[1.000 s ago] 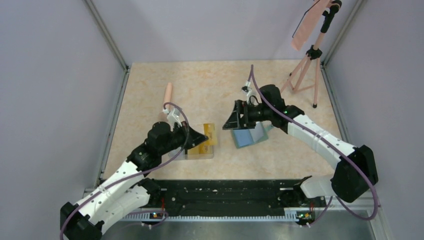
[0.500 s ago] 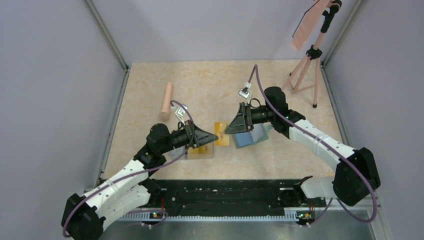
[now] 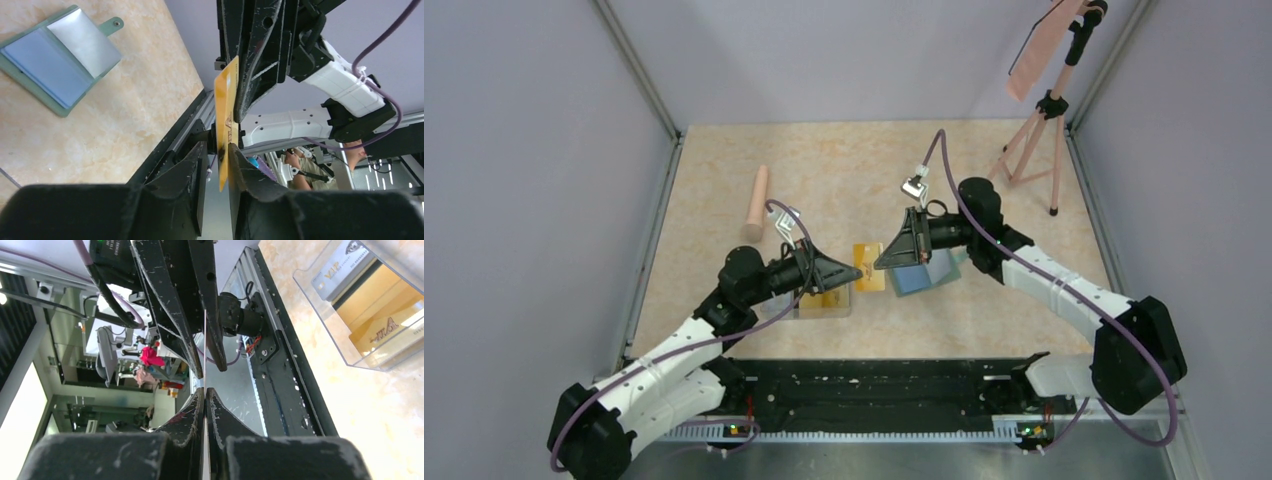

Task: Put the credit cards into the card holder
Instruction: Insert the credit card into the card holder.

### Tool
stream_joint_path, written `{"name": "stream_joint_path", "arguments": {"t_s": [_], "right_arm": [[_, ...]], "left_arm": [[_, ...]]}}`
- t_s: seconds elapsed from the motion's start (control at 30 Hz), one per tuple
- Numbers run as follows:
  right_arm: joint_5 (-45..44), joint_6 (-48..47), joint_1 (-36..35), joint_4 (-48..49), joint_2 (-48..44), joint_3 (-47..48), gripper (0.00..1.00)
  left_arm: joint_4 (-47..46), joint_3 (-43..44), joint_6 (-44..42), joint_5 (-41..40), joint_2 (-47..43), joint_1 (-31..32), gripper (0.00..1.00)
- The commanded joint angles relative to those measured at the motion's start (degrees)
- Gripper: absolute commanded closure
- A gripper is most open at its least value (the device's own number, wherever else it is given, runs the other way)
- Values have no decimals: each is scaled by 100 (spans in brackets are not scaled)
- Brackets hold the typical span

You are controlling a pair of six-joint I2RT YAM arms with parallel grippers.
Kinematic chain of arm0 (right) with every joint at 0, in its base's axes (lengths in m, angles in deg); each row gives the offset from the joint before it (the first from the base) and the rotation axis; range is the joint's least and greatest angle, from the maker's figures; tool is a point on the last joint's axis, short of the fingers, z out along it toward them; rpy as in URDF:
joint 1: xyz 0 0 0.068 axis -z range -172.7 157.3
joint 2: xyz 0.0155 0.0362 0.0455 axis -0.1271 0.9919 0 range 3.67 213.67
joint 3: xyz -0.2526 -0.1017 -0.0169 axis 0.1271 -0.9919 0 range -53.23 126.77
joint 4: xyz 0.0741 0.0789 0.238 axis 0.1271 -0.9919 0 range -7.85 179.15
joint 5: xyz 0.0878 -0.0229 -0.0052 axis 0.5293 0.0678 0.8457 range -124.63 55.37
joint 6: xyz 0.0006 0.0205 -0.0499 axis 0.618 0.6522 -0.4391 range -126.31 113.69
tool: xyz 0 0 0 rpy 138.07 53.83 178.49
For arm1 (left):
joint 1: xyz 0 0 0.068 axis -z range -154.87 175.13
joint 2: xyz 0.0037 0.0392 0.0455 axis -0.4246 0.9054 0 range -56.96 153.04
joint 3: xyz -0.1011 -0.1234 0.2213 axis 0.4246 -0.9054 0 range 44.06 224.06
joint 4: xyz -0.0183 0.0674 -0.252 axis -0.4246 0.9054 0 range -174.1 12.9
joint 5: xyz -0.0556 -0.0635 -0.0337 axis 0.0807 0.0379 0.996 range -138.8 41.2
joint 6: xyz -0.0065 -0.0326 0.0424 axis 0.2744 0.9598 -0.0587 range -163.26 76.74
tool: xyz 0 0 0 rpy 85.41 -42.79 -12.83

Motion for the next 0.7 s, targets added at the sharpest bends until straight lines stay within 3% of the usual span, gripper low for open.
{"name": "stream_joint_path", "arguments": {"t_s": [0.0, 0.17, 0.33, 0.5, 0.67], "right_arm": [[-117, -576, 60, -647, -221, 263, 100], [-797, -1585, 376, -2287, -258, 508, 100], [-1491, -2206, 1145, -3632, -490, 574, 100], [-2168, -2790, 2035, -4710, -733, 626, 100], [-3277, -3187, 2187, -5495, -1001, 737, 100]], "left_arm": [[-3, 13, -44, -127, 154, 30, 69], [922, 380, -308, -503, 564, 81, 63], [1570, 1064, -510, -876, 1484, 213, 60], [2826, 2419, -1025, -1406, 2965, 467, 58], [4127, 4207, -1481, -2144, 4523, 706, 58]]}}
